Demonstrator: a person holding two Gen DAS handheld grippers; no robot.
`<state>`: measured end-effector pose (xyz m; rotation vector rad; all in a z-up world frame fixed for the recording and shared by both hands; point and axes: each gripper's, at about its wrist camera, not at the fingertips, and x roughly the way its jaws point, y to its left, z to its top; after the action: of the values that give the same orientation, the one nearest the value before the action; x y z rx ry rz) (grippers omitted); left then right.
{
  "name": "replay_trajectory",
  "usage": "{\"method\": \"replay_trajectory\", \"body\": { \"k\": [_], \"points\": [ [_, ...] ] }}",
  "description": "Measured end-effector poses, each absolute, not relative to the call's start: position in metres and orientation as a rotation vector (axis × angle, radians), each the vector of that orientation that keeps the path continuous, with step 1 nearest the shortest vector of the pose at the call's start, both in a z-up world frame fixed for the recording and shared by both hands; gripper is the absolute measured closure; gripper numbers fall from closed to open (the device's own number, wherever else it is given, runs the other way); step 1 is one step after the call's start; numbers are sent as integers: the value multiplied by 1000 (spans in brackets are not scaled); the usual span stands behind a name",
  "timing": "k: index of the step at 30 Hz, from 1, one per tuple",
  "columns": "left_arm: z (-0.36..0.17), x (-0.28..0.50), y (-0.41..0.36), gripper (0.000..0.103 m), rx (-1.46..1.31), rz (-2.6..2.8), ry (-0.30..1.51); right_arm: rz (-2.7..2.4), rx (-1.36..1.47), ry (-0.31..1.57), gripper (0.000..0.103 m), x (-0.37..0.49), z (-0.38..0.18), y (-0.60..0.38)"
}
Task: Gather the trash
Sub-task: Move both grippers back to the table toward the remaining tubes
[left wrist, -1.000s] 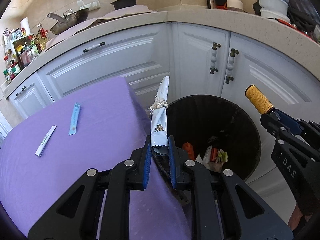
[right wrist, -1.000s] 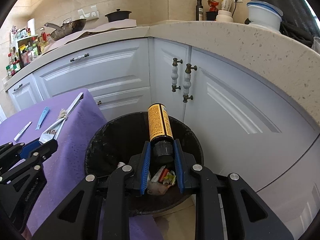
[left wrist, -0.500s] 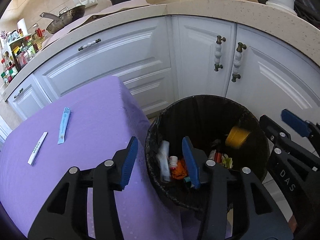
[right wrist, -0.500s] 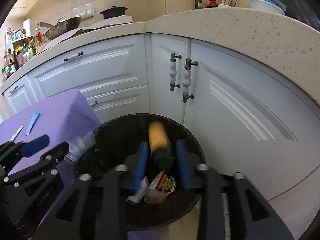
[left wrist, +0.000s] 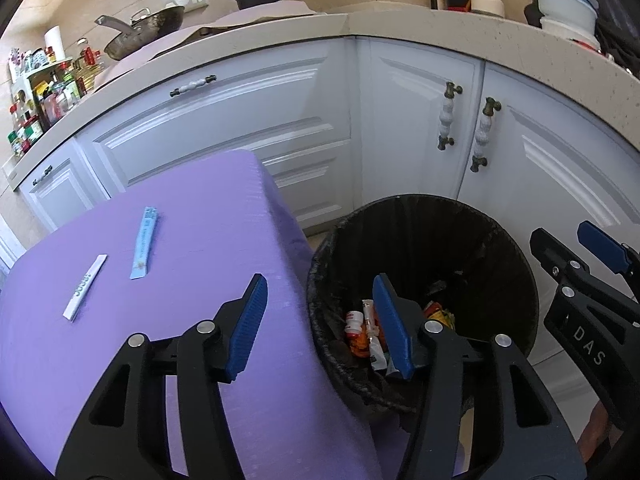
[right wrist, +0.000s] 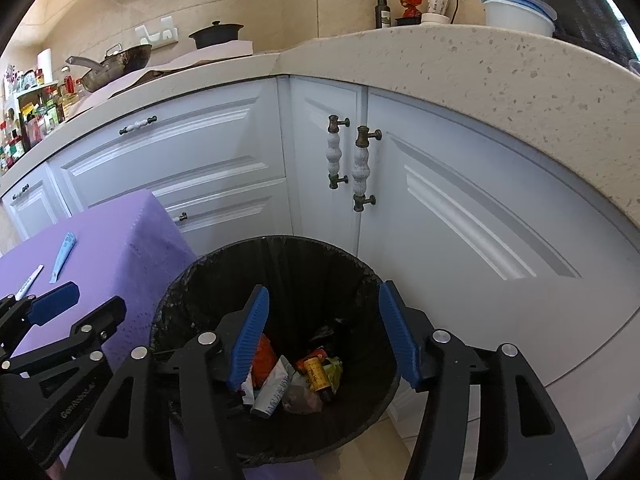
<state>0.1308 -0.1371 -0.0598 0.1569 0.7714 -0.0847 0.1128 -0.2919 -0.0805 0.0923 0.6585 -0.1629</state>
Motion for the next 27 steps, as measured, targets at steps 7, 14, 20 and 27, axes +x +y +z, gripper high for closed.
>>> {"method": "replay_trajectory", "body": {
  "k": [7, 14, 20, 27],
  "points": [
    [-42, 124, -110, 48, 122, -51, 738, -152, 85, 641, 44, 111, -71, -281],
    [-24, 118, -69, 43, 76, 15, 696, -113, 68, 613, 41, 114, -55, -257],
    [-19, 115, -27, 42, 48, 81, 691, -56, 35, 594, 38, 120, -44, -225],
    [-26, 113, 39, 41, 1, 203, 712, 36, 4, 600, 38, 133, -41, -178]
  ]
}}
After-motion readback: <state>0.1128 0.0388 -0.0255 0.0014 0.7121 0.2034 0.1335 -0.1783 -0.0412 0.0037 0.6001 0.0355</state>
